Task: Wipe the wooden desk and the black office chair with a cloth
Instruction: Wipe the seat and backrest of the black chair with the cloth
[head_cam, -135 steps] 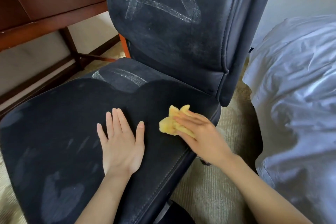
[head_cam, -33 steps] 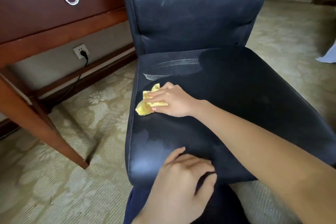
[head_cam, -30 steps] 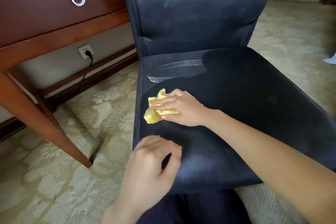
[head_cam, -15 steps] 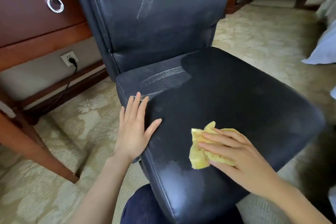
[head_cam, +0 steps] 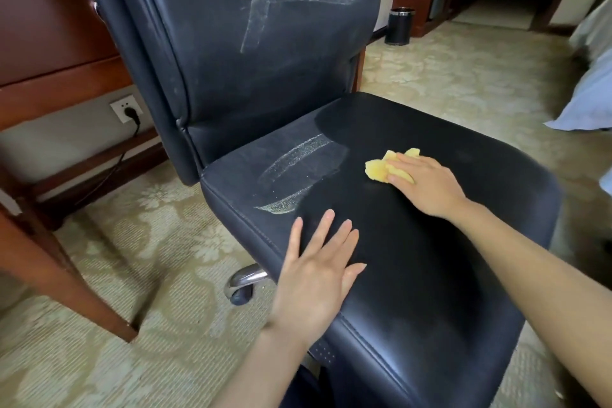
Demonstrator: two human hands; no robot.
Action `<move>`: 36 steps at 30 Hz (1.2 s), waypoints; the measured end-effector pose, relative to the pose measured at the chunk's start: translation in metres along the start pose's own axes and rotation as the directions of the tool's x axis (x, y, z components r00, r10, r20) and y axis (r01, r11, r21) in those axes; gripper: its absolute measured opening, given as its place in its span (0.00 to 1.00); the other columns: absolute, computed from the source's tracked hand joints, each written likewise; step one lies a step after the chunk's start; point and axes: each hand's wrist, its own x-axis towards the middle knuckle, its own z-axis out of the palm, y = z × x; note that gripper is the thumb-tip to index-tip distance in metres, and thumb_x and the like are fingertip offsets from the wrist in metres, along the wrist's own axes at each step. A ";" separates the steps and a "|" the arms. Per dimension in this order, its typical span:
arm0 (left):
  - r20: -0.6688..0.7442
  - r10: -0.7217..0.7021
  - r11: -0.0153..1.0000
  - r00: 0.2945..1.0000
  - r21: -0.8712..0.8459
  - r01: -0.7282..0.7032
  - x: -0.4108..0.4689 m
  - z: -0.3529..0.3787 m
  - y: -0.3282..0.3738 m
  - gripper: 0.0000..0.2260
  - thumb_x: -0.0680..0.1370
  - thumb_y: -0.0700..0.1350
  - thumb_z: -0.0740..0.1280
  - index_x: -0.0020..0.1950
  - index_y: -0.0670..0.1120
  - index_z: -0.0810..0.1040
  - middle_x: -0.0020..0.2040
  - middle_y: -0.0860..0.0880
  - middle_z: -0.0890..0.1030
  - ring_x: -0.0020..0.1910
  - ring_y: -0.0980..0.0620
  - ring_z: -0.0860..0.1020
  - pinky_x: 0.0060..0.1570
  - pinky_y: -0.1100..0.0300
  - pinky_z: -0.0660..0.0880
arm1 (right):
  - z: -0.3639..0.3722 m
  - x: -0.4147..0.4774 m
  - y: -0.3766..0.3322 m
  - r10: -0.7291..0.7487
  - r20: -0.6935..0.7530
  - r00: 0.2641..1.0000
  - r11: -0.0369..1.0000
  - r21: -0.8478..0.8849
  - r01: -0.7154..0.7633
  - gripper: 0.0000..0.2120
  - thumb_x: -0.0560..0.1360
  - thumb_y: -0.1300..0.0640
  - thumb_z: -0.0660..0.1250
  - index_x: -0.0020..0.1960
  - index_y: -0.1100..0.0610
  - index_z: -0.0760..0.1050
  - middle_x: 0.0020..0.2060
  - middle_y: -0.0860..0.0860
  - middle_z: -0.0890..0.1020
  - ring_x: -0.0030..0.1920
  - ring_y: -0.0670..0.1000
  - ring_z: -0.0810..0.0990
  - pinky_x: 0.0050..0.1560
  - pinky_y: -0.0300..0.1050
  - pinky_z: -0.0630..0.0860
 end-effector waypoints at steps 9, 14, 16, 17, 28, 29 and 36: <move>0.027 -0.036 0.995 0.999 -0.087 0.038 0.000 0.004 0.039 0.23 0.79 0.52 0.52 0.68 0.44 0.74 0.68 0.48 0.74 0.69 0.52 0.70 0.66 0.48 0.69 | 0.020 0.070 -0.056 -0.025 0.111 0.994 0.997 -0.075 0.033 0.21 0.82 0.44 0.50 0.74 0.40 0.57 0.75 0.44 0.58 0.73 0.57 0.58 0.69 0.57 0.57; -0.007 -0.078 0.987 0.997 -0.140 0.077 0.002 0.011 0.058 0.23 0.77 0.52 0.55 0.68 0.43 0.74 0.68 0.47 0.74 0.69 0.51 0.70 0.67 0.50 0.68 | 0.018 0.067 -0.063 -0.263 0.186 0.947 0.960 -0.050 0.277 0.20 0.81 0.46 0.53 0.73 0.40 0.60 0.75 0.43 0.58 0.73 0.56 0.58 0.68 0.55 0.59; -0.001 -0.095 0.986 0.995 -0.139 0.094 0.004 0.013 0.066 0.24 0.77 0.52 0.55 0.68 0.43 0.74 0.68 0.46 0.74 0.70 0.51 0.69 0.68 0.50 0.67 | 0.014 0.055 -0.064 -0.407 0.222 0.886 0.910 0.012 0.415 0.21 0.81 0.49 0.56 0.73 0.43 0.62 0.75 0.44 0.60 0.73 0.56 0.59 0.69 0.55 0.60; 0.005 -0.103 0.986 0.995 -0.132 0.103 0.006 0.014 0.069 0.24 0.77 0.53 0.55 0.68 0.43 0.74 0.68 0.46 0.73 0.70 0.51 0.69 0.68 0.50 0.67 | 0.011 0.047 -0.065 -0.484 0.240 0.841 0.872 0.054 0.487 0.20 0.81 0.51 0.57 0.73 0.44 0.63 0.75 0.46 0.61 0.73 0.56 0.60 0.70 0.56 0.60; 0.075 -0.082 0.991 0.994 -0.100 0.090 0.008 0.013 0.095 0.25 0.78 0.55 0.54 0.68 0.44 0.74 0.69 0.47 0.73 0.70 0.50 0.69 0.70 0.52 0.61 | -0.015 -0.028 0.009 -0.508 0.116 0.854 0.834 0.314 0.453 0.19 0.76 0.59 0.68 0.62 0.42 0.71 0.59 0.29 0.69 0.65 0.32 0.62 0.62 0.20 0.52; 0.081 -0.061 0.995 0.995 -0.074 0.067 0.007 0.011 0.096 0.24 0.79 0.55 0.53 0.69 0.44 0.74 0.69 0.47 0.73 0.70 0.50 0.69 0.70 0.52 0.61 | -0.018 -0.032 0.021 -0.461 0.100 0.882 0.860 0.296 0.416 0.19 0.75 0.59 0.68 0.61 0.41 0.71 0.59 0.30 0.70 0.66 0.36 0.63 0.62 0.20 0.53; 0.043 0.235 0.965 0.971 -0.133 -0.228 -0.006 -0.008 0.041 0.21 0.81 0.51 0.52 0.70 0.47 0.71 0.71 0.50 0.70 0.73 0.52 0.64 0.71 0.49 0.61 | -0.028 -0.025 0.072 -0.208 0.019 0.978 0.963 0.177 0.201 0.16 0.76 0.59 0.67 0.63 0.52 0.76 0.65 0.40 0.70 0.68 0.50 0.69 0.63 0.28 0.56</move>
